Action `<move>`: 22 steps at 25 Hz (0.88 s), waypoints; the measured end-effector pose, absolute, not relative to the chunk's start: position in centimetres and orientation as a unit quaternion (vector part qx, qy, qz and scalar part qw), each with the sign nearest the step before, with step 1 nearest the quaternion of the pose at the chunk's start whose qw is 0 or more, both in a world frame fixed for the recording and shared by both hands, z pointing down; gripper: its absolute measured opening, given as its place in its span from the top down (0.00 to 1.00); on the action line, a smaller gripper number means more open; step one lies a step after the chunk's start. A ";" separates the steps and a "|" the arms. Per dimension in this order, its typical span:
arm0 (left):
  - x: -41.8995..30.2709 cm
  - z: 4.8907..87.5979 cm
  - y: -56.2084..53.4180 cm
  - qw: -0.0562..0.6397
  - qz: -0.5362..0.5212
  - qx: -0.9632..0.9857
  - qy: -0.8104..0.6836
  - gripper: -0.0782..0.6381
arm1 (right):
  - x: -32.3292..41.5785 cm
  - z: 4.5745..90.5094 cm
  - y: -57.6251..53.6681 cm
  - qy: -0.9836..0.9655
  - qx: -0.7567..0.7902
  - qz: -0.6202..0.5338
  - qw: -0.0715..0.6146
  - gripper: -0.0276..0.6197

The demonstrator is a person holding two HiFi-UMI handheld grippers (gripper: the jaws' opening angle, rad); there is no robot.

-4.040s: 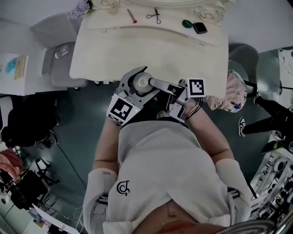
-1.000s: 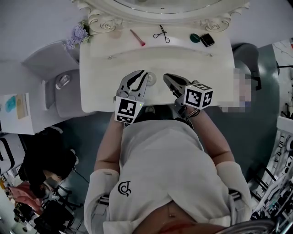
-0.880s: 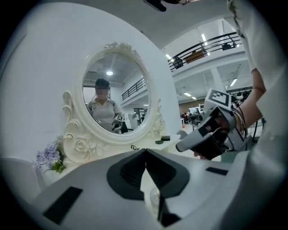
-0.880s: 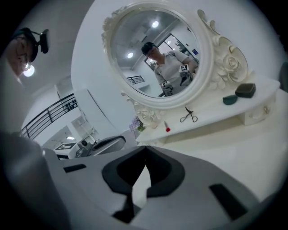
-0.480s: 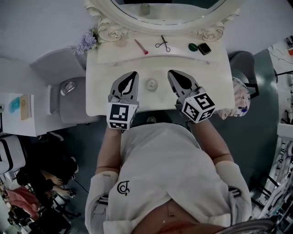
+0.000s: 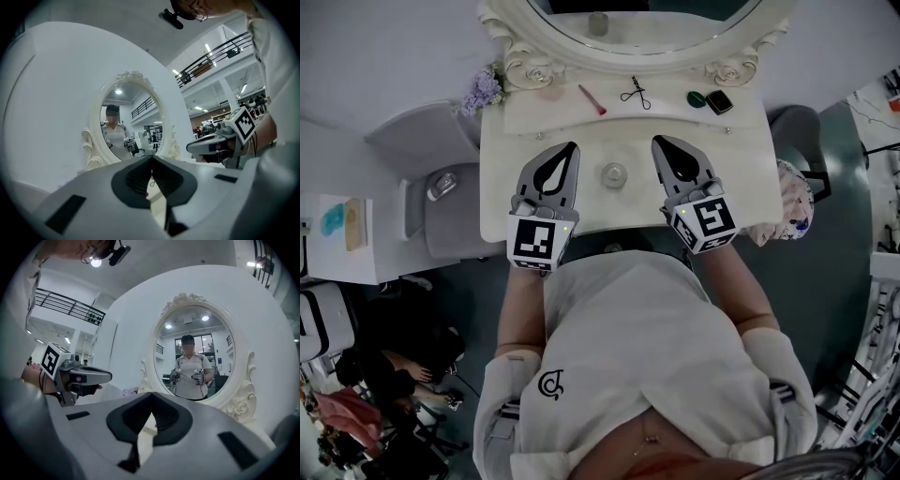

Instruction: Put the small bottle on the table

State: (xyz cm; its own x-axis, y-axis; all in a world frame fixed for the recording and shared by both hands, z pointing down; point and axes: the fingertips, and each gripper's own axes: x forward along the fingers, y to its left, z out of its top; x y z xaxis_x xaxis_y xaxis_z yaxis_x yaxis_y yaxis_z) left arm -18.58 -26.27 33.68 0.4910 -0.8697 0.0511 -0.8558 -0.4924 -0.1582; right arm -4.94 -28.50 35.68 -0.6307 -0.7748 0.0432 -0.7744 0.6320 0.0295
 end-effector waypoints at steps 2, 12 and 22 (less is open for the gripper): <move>-18.7 33.8 -26.4 0.053 -0.060 -0.861 0.502 0.87 | -5.1 35.8 -28.5 -0.904 0.426 0.000 0.023 0.94; -19.1 34.4 -27.0 0.038 -0.059 -0.858 0.508 0.87 | -5.9 36.6 -28.4 -0.908 0.418 -0.002 0.033 0.95; -18.2 35.3 -27.0 0.033 -0.065 -0.870 0.488 0.87 | -5.6 37.4 -28.7 -0.902 0.430 0.007 0.035 0.95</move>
State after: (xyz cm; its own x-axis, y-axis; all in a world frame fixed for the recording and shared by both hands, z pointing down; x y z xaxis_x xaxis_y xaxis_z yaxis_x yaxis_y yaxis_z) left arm -18.19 -27.01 35.33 0.5158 -0.8529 0.0809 -0.8444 -0.5220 -0.1201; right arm -5.55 -28.69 37.41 -0.6285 -0.7747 0.0702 -0.7757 0.6309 0.0174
